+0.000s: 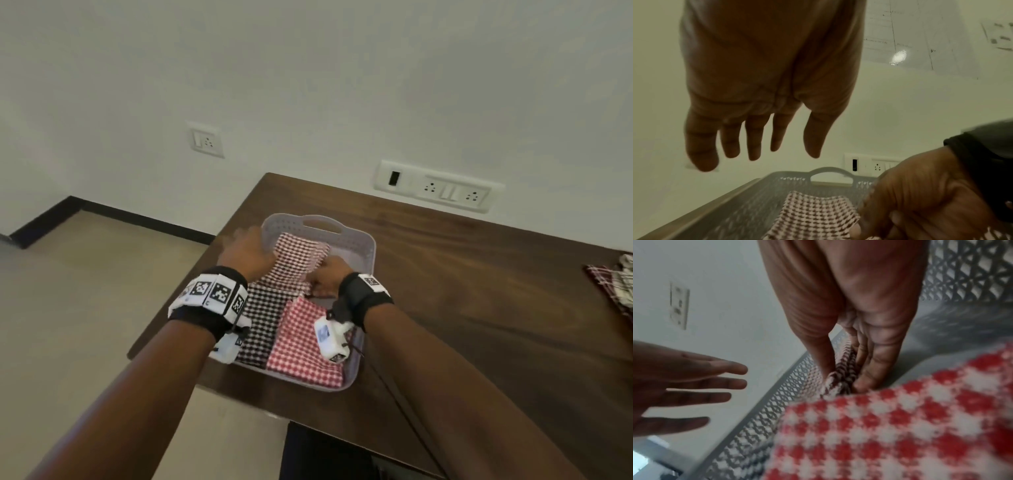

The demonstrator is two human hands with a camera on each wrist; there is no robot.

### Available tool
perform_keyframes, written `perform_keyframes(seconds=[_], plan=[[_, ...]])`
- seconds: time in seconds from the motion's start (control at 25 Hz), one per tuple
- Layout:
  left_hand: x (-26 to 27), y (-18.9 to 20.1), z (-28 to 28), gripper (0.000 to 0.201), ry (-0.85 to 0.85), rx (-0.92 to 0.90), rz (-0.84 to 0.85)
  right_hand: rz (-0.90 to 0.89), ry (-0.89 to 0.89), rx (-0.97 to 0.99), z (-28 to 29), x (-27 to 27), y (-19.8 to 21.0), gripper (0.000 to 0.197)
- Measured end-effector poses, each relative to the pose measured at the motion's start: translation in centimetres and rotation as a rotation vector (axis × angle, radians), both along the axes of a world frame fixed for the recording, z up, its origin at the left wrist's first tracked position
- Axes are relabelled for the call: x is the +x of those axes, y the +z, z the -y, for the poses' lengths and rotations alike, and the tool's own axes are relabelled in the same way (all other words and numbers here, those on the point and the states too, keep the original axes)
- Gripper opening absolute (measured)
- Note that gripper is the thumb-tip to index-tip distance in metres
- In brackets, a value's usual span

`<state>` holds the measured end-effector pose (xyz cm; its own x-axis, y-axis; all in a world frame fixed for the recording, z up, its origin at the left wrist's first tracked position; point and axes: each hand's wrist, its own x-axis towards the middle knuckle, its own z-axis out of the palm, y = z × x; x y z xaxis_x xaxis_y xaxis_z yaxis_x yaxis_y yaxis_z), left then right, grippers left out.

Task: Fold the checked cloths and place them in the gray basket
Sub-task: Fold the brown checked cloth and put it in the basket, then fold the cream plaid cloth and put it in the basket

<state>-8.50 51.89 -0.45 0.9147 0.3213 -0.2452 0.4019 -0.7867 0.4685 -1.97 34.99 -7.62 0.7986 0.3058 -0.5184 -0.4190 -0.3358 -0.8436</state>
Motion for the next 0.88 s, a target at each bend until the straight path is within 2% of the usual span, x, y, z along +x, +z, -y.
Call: perform_keyframes(seconds=[0.08, 0.16, 0.32, 0.44, 0.52, 0.6, 0.72, 0.8, 0.88], plan=[[-0.7, -1.4, -1.4, 0.046, 0.005, -0.018, -0.079, 0.001, 0.000, -0.058, -0.7, 0.9, -1.6, 0.038], [-1.3, -2.6, -2.0, 0.043, -0.022, -0.061, -0.104, 0.058, 0.019, -0.089, -1.4, 1.4, -2.0, 0.043], [-1.4, -2.6, -1.3, 0.040, -0.033, -0.062, -0.076, 0.132, 0.066, -0.181, -2.3, 1.2, -1.4, 0.046], [-1.7, -2.0, -0.3, 0.046, -0.040, 0.000, -0.105, 0.243, 0.122, -0.248, -1.7, 0.2, 0.8, 0.047], [-1.9, -1.2, 1.3, 0.041, -0.084, 0.061, -0.046, 0.379, 0.216, -0.252, -0.3, -0.6, 3.3, 0.035], [-1.8, -0.3, 4.5, 0.029, -0.230, 0.037, 0.132, 0.431, 0.246, -0.194, 2.7, -1.7, 5.7, 0.018], [-1.6, 0.0, 12.6, 0.028, -0.416, -0.099, 0.335, 0.400, 0.106, -0.110, 10.3, -3.1, 7.0, 0.037], [-2.2, -1.1, 19.2, 0.038, -0.488, -0.188, 0.352, 0.389, -0.031, -0.067, 16.8, -4.5, 6.7, 0.041], [-3.6, -2.9, 26.1, 0.058, -0.578, -0.235, 0.291, 0.371, -0.161, -0.111, 24.0, -6.2, 5.6, 0.039]])
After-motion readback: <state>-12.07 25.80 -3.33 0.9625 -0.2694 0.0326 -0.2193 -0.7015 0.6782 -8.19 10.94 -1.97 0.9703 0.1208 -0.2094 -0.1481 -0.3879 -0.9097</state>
